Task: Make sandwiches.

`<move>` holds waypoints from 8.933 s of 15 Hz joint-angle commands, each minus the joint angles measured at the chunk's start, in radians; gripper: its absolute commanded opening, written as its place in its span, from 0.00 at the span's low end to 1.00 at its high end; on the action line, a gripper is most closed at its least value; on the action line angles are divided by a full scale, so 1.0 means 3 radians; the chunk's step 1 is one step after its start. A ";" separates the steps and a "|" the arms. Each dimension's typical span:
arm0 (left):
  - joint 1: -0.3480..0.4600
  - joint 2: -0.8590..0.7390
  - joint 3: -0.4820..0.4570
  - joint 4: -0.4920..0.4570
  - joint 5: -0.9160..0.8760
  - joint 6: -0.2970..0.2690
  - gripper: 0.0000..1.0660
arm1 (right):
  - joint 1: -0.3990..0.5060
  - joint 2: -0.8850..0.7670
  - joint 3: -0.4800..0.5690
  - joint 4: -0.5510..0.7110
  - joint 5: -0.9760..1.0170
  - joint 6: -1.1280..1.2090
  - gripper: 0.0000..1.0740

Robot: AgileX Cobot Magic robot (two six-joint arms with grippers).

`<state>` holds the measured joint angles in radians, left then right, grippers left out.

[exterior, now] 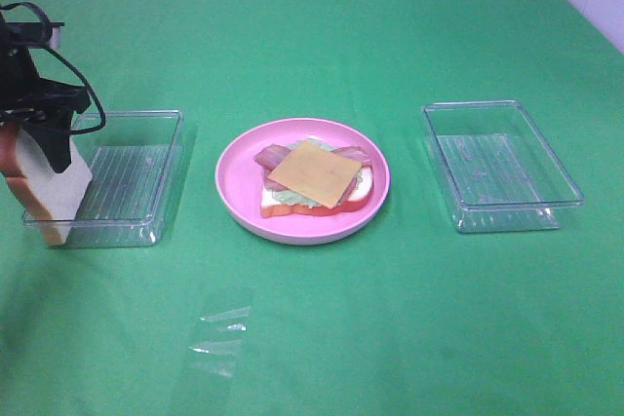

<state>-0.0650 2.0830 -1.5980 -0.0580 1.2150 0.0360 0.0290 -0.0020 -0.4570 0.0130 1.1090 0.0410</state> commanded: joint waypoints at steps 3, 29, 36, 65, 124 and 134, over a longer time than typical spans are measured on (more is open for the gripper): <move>-0.0013 0.0007 0.0020 0.0013 -0.0180 -0.0173 0.55 | -0.0023 -0.0103 0.0007 0.0023 -0.0007 -0.0023 0.83; -0.0113 -0.0550 -0.0270 -0.1403 0.0197 0.0497 0.00 | -0.0023 -0.0103 0.0007 0.0033 -0.0007 -0.0023 0.83; -0.0633 0.0050 -0.0270 -0.3087 -0.0463 0.1450 0.00 | -0.0023 -0.0103 0.0007 0.0033 -0.0007 -0.0023 0.83; -0.0943 0.0857 -0.0667 -0.3083 -0.0803 0.1153 0.95 | -0.0023 -0.0103 0.0007 0.0033 -0.0007 -0.0023 0.83; 0.0387 -0.7023 0.3417 -0.0187 -0.0160 0.0237 0.96 | -0.0023 -0.0080 0.0007 0.0040 -0.0007 -0.0023 0.83; 0.0387 -0.7017 0.3607 -0.0120 -0.0470 -0.0010 0.96 | -0.0023 -0.0080 0.0007 0.0043 -0.0007 -0.0023 0.83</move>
<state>0.0510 -0.0060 -0.5170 -0.0930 1.0850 0.0400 0.0290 -0.0020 -0.4570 0.0240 1.1090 0.0410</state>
